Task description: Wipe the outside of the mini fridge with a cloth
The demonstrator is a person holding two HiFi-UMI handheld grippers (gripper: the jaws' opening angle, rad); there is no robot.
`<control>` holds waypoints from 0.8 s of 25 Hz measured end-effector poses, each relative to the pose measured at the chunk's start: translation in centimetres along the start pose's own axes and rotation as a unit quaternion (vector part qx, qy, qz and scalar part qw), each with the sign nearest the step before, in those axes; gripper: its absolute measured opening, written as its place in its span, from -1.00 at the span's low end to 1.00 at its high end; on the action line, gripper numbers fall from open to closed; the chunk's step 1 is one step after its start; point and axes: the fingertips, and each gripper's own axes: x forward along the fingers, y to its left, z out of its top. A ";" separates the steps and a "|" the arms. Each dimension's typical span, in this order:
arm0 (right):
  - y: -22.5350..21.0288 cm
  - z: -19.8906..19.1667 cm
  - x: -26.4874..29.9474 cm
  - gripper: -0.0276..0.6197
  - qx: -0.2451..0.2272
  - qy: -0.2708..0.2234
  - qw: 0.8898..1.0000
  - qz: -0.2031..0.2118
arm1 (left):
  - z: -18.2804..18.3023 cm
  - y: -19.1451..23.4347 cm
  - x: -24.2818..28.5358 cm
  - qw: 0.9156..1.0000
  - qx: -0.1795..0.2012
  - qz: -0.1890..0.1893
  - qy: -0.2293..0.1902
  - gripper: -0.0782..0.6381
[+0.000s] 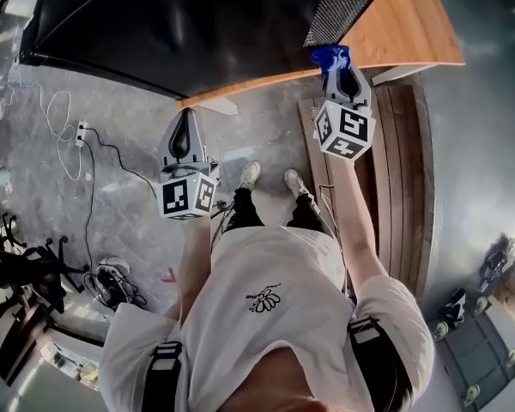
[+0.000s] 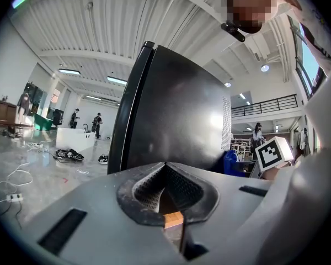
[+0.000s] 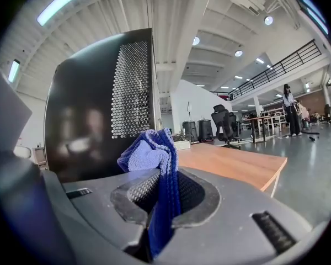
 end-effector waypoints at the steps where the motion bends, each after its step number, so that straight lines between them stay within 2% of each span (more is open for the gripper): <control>1: -0.3 0.1 0.0 -0.73 -0.002 0.001 1.000 -0.004 | -0.1 0.1 -0.2 1.000 0.000 0.003 0.001 -0.77; 3: -0.5 0.2 0.0 -0.73 -0.012 0.001 1.000 0.000 | -0.4 0.4 -0.8 1.000 -0.001 0.008 0.001 -0.77; 11: 1.7 -0.2 -3.0 -0.73 -0.036 -0.005 0.998 0.057 | -1.2 0.9 -2.4 0.999 -0.011 0.033 -0.002 -0.77; 15: 6.1 -0.9 -4.6 -0.73 -0.029 -0.001 0.994 0.109 | -1.1 1.2 -3.7 0.999 -0.010 0.040 -0.005 -0.77; 20: 13.6 -3.3 -4.0 -0.73 0.017 0.009 0.984 0.177 | -1.5 2.6 -5.0 0.998 -0.012 0.060 -0.019 -0.77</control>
